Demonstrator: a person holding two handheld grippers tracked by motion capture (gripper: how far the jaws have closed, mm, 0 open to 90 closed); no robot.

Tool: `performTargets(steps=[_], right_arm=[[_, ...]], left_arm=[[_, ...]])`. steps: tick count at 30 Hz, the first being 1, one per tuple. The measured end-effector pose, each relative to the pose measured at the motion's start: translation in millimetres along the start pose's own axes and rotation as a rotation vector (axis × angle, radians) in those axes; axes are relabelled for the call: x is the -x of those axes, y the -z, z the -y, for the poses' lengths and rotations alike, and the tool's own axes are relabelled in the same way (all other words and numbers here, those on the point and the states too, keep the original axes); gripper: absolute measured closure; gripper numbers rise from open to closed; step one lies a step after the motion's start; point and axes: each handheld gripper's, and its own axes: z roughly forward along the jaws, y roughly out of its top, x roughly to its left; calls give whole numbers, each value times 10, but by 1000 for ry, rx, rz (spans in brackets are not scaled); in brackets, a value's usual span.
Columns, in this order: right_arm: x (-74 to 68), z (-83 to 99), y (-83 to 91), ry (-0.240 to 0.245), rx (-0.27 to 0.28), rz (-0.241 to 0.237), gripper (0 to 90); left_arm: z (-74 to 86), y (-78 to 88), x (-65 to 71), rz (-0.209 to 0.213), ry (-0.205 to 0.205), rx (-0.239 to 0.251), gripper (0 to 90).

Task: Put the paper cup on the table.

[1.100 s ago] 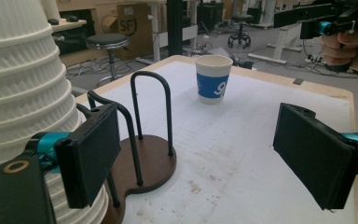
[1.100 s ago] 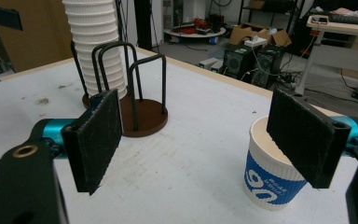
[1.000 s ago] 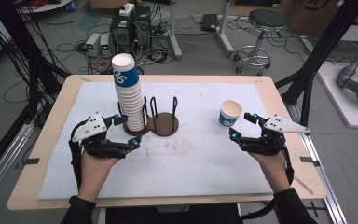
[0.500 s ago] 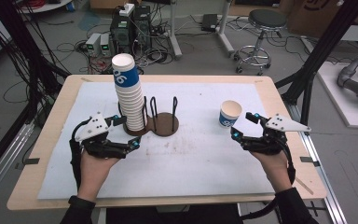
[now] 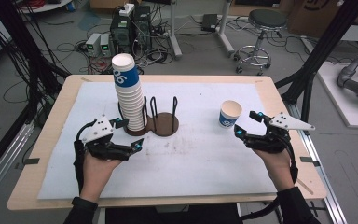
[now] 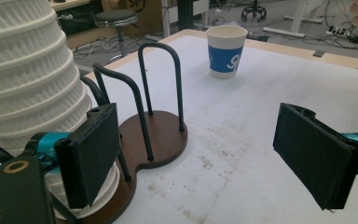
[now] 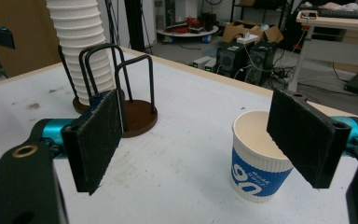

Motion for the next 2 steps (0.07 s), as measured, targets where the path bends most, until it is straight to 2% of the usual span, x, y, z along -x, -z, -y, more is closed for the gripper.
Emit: performTargets(steps=[2], right_arm=[[6, 3, -1, -1, 3, -4, 185]], left_arm=[[-1, 12, 3, -7, 4, 4, 148]])
